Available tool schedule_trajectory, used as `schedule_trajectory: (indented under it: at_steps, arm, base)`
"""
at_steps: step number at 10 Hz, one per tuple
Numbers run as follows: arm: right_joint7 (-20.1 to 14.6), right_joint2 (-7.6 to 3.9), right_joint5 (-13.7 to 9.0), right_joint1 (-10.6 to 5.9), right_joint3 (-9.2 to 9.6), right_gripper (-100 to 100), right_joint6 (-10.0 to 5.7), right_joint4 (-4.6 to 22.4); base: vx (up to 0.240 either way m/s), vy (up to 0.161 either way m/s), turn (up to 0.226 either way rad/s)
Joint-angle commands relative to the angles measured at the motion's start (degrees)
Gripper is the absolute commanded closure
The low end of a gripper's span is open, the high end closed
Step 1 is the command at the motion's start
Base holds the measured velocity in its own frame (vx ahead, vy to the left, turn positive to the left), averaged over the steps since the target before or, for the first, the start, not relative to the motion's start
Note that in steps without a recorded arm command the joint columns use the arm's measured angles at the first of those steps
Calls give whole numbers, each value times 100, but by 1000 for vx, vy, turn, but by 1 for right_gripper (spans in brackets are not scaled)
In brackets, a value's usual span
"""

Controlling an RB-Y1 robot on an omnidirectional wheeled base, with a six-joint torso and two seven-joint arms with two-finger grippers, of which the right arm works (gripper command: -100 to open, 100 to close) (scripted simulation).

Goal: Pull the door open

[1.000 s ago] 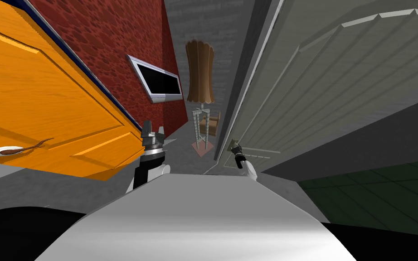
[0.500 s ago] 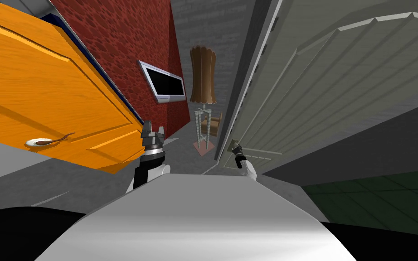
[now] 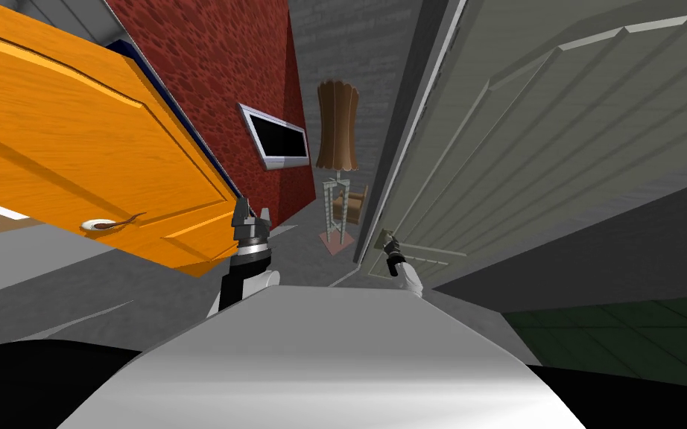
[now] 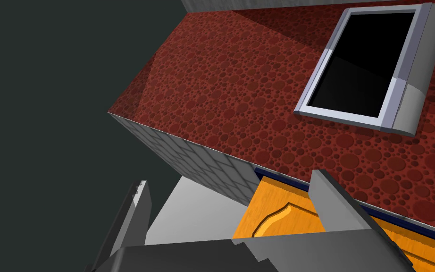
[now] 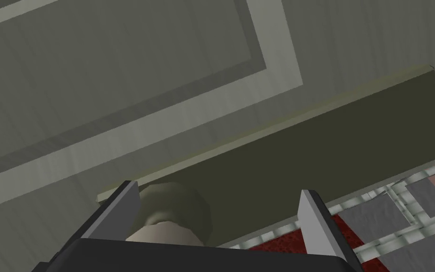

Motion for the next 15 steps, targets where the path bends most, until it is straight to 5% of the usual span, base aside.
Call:
schedule_trajectory:
  at_steps: [1, 4, 5, 14, 15]
  arm:
    - [280, -29, 274, 25, 168, 100, 120, 127]
    - [280, -29, 274, 25, 168, 100, 120, 127]
    - [473, -84, 516, 7, 214, 100, 269, 158]
    - [512, -98, 516, 7, 214, 100, 321, 158]
    - [517, -300, 523, -87, 412, 100, 562, 73]
  base:
    - [-70, -28, 140]
    - [-29, -10, 18]
    - [-25, -25, 105]
    - [-9, -3, 9]
    - [-24, 4, -160]
